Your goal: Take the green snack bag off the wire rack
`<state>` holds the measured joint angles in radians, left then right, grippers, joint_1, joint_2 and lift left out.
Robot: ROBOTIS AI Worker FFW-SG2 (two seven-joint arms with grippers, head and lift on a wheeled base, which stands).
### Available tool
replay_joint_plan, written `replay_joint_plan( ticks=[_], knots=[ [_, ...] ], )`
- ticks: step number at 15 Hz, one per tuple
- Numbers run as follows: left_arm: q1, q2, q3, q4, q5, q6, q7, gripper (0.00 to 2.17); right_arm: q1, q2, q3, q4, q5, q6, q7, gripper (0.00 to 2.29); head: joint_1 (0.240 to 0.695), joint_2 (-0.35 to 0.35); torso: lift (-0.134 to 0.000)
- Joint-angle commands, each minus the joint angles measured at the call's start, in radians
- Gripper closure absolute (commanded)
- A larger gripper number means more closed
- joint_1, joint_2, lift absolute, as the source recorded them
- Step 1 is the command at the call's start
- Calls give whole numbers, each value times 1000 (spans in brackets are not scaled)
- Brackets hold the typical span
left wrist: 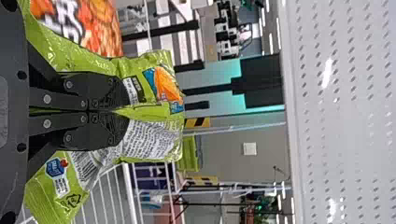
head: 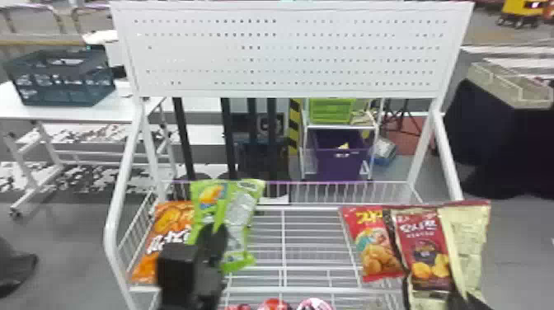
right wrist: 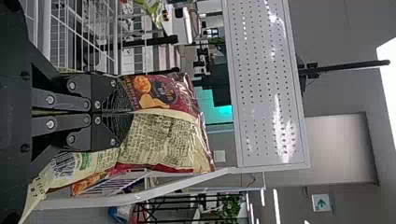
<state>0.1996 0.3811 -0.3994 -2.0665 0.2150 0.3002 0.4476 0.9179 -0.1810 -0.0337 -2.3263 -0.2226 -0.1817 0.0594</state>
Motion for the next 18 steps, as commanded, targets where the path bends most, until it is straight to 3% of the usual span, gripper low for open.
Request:
replay_joint_plan(
  ticks=[1,4,8,11,18],
  knots=[
    [176,30,165,-149,9,-22,-20,2037,6,-2,0,-10,0,0,0,2243,499,0,0],
    [411,29,338,-262,23,-166,-75,2037,12,0,3,-19,0,0,0,2243,499,0,0],
    [661,-8,447,-323,35,-491,-156,2037,19,0,14,-30,9,0,0,2243,499,0,0],
    [728,-13,465,-323,32,-592,-162,2037,32,0,14,-33,11,-6,0,2243,499,0,0],
    [719,-33,464,-308,24,-574,-161,2037,76,2,11,-59,11,-18,17,2243,499,0,0]
  ],
)
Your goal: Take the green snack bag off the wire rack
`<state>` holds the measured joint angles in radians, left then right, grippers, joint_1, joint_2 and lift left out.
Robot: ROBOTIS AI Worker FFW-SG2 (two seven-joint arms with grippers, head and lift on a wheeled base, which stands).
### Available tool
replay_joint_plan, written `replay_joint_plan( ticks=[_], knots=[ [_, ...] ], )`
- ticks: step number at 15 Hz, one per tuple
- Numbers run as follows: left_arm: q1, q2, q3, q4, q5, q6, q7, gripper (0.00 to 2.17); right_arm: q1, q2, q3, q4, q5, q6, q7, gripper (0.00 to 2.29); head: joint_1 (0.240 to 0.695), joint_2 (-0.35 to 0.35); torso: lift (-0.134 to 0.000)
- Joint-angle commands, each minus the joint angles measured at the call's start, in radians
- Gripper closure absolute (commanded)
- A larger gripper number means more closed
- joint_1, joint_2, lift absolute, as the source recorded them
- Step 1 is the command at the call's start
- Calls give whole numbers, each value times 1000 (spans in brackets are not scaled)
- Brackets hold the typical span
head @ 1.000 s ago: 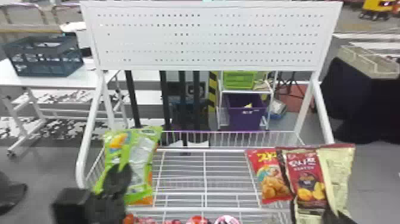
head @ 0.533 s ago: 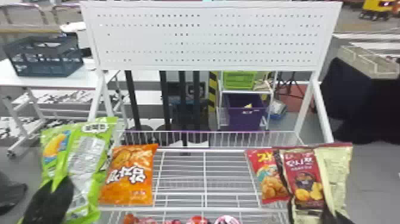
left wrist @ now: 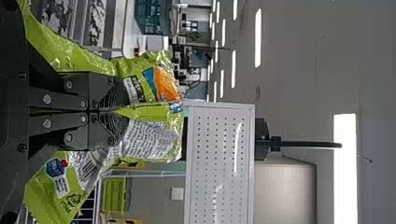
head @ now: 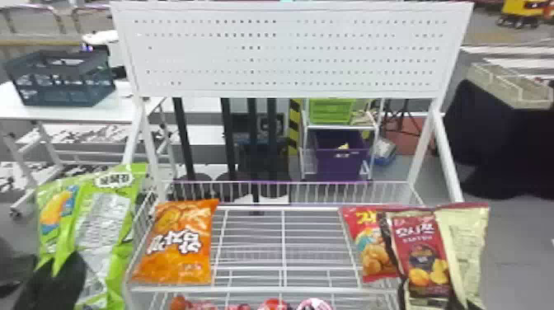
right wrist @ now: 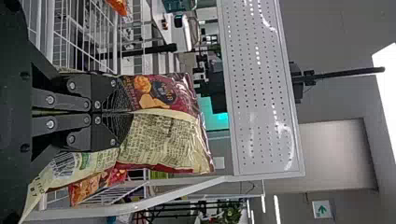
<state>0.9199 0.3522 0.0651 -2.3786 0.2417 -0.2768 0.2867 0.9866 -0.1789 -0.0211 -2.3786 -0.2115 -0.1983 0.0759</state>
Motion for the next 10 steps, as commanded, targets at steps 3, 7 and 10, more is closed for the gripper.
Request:
replay_joint_plan(
  ticks=[3,7,10],
  knots=[
    [7,-7,-1,7,-10,3,2,2037,10,-1,-3,-11,0,-5,1,2243,499,0,0],
    [10,-9,-2,6,-16,0,3,2037,10,-1,-2,-13,0,-5,-1,2246,499,0,0],
    [8,-9,-2,6,-16,3,3,2037,10,-2,-5,-14,-2,-8,-1,2243,499,0,0]
  ],
)
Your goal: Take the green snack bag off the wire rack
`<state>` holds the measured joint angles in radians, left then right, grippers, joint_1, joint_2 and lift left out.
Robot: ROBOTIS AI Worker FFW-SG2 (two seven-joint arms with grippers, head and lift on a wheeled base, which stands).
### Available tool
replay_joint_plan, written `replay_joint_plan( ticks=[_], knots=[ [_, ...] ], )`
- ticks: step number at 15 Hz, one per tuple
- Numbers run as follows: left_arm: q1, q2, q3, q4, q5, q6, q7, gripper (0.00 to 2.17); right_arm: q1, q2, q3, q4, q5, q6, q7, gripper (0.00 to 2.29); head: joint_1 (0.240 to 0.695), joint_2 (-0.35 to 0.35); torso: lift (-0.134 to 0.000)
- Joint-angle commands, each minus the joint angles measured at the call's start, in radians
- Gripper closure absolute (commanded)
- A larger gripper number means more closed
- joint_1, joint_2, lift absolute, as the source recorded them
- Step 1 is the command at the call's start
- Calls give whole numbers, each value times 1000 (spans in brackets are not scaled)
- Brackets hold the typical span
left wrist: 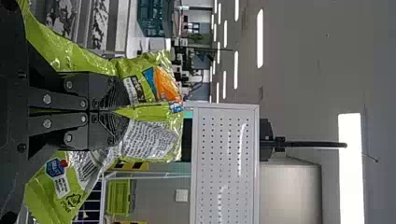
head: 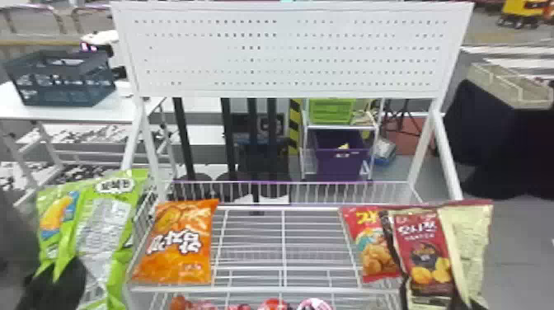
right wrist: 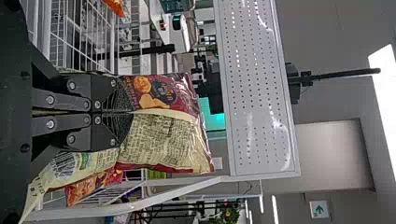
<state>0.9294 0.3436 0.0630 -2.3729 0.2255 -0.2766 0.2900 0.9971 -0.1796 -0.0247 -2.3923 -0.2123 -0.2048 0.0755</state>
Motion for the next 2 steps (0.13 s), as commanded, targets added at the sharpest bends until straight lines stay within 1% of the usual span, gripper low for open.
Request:
replay_joint_plan(
  ticks=[1,2],
  knots=[
    [-1,0,0,0,0,3,0,2037,0,0,-3,-2,-1,-1,0,2243,499,0,0],
    [-1,1,0,0,0,3,0,2037,2,-1,-3,-2,-1,-1,0,2243,499,0,0]
  ],
)
